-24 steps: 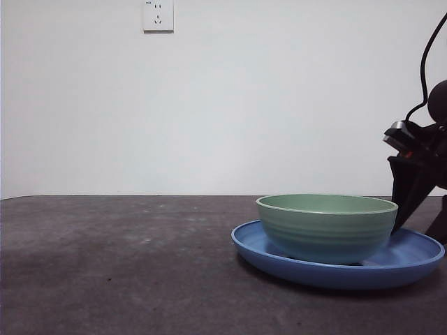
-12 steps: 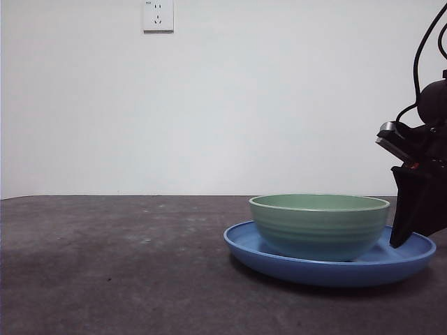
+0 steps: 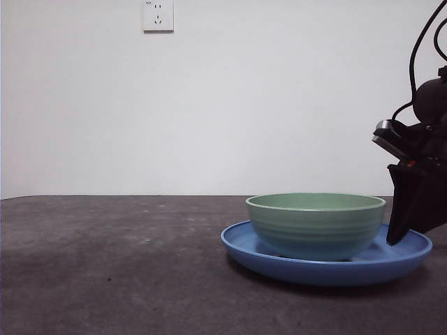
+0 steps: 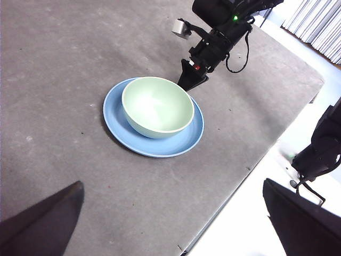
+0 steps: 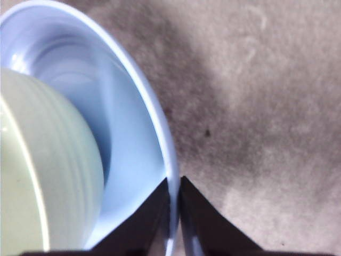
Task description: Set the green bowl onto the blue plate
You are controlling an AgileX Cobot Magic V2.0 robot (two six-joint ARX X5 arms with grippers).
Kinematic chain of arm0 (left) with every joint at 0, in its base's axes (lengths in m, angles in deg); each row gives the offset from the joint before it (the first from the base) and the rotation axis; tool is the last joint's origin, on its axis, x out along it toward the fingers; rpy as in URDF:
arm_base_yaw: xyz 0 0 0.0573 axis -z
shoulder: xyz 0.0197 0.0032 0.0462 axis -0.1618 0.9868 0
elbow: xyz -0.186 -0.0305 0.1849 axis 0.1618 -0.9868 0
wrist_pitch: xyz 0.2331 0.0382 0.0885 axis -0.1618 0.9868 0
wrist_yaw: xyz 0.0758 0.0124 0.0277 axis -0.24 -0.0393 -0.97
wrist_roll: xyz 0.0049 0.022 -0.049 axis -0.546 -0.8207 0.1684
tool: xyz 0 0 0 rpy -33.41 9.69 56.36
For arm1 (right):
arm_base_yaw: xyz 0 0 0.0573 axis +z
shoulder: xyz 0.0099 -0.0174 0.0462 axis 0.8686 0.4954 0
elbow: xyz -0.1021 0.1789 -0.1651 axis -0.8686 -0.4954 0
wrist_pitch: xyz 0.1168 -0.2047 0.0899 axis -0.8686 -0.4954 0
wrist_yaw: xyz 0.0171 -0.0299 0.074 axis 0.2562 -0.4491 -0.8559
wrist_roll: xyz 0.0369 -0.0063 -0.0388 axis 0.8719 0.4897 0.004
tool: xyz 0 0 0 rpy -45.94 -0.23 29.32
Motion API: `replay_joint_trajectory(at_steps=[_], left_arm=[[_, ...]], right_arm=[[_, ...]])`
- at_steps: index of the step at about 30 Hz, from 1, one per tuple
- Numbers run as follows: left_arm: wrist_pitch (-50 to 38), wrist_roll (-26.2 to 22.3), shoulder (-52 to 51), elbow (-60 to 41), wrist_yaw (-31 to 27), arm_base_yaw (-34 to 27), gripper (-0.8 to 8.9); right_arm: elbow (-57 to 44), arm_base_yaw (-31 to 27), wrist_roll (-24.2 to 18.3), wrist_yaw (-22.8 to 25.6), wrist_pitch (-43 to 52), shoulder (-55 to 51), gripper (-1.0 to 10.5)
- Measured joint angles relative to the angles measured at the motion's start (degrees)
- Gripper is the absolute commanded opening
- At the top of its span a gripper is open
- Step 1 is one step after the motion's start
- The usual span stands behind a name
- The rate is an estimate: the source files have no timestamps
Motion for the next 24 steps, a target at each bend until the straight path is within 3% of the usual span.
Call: replay_joint_trajectory(at_steps=[8, 24], left_arm=[[0.0, 0.0, 0.0, 0.0, 0.0, 0.0, 5.98], [0.0, 0.0, 0.0, 0.0, 0.0, 0.0, 5.98]], right_arm=[[5.2, 3.8, 1.4, 0.3, -2.1, 0.0, 0.1], [8.3, 20.2, 11.1, 1.8, 5.4, 2.8, 0.1]])
